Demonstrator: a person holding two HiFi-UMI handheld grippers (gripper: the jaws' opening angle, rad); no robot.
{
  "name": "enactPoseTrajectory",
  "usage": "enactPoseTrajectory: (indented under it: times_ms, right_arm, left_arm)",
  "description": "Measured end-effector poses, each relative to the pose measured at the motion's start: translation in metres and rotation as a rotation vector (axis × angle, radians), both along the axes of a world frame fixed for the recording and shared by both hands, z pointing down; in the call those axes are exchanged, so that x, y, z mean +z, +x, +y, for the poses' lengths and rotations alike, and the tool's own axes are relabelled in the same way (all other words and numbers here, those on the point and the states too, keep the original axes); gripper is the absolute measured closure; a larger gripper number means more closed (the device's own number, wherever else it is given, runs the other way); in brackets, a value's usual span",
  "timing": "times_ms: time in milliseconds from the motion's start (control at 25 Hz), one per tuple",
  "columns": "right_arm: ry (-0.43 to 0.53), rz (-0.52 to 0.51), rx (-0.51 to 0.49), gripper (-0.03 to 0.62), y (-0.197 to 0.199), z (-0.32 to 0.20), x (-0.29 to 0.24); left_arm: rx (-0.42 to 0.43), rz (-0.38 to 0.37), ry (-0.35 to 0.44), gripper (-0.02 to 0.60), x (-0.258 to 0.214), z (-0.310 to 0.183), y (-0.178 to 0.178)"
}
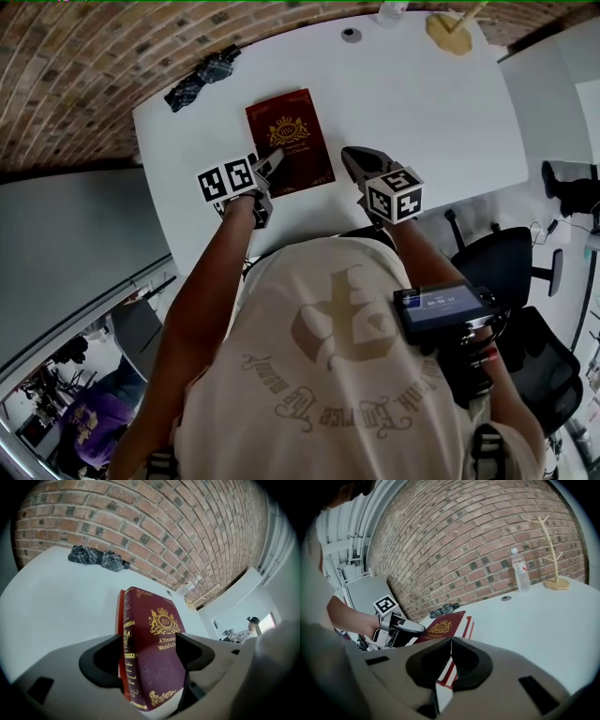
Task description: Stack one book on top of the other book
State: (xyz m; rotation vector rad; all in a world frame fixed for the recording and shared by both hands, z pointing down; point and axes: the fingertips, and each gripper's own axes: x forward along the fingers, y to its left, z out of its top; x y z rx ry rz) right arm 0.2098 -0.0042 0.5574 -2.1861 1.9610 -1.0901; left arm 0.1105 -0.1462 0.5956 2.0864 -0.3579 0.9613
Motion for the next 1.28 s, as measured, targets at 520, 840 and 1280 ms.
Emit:
enactPoseTrajectory:
  times_ms: [520,840,1280]
  right_arm:
    - [0.028,0.056,-0.025,0.572,-0.007,-0.011,-0.020]
    - [0.050,0.082,-0.061,0.572,-0.020,-0.014,-0.034]
    - [0.145,0.134,-0.107,0.572,-0.031,-0.018,-0.073]
  left_arm:
    - [-0.014,0.164,0.081,0.369,-0.035,-0.002,-0.014]
    - [0.001,0.232,0.126,0.432,-0.057,0.007,-0.025]
    - [0.050,0.376,0.302,0.558,-0.104,0.025,-0.044]
